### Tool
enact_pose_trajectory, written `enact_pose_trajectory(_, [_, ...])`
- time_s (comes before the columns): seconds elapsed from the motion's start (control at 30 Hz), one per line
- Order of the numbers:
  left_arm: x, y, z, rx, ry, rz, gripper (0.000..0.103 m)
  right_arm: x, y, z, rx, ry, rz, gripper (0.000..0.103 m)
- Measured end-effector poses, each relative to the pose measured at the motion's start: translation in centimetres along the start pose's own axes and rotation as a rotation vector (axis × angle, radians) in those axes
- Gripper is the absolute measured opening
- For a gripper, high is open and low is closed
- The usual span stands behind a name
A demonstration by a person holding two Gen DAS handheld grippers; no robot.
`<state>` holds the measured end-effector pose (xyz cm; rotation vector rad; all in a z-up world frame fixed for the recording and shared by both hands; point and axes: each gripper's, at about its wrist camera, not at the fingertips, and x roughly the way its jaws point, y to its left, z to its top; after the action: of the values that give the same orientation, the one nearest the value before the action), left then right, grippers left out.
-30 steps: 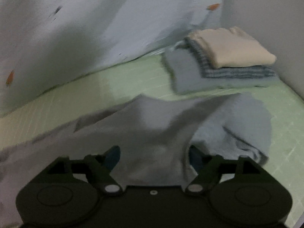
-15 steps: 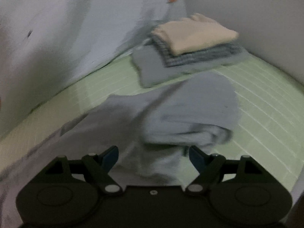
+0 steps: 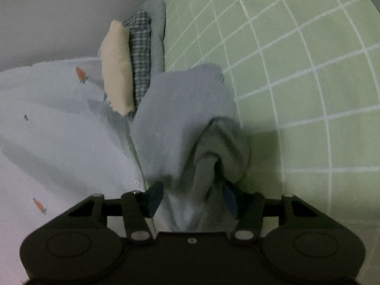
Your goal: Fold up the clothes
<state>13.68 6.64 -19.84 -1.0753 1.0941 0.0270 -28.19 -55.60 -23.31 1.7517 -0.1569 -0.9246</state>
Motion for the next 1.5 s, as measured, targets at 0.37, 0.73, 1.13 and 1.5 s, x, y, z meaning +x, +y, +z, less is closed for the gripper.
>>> enact_pose_trajectory(0.37, [1.0,-1.3,1.3,0.005,-0.067,0.119,0.0,1.1,2.1,2.7,-0.058,-0.054,-0.008,0.006])
enact_pose_trajectory(0.73, [0.0,-8.8,4.7,0.139,-0.188,0.032,0.0,-0.3,13.0,3.9,-0.365,-0.127,0.112,0.004])
enact_pose_trajectory(1.13, [1.8,-12.4,5.7,0.198,-0.154,-0.027,0.0,0.8,19.6,2.0,-0.519,-0.192,0.126,0.004])
enact_pose_trajectory(1.5, [2.2,-25.2,9.7,0.385,-0.227,-0.184,0.0,4.6,26.8,-0.5,-0.662,-0.128,0.264,0.004])
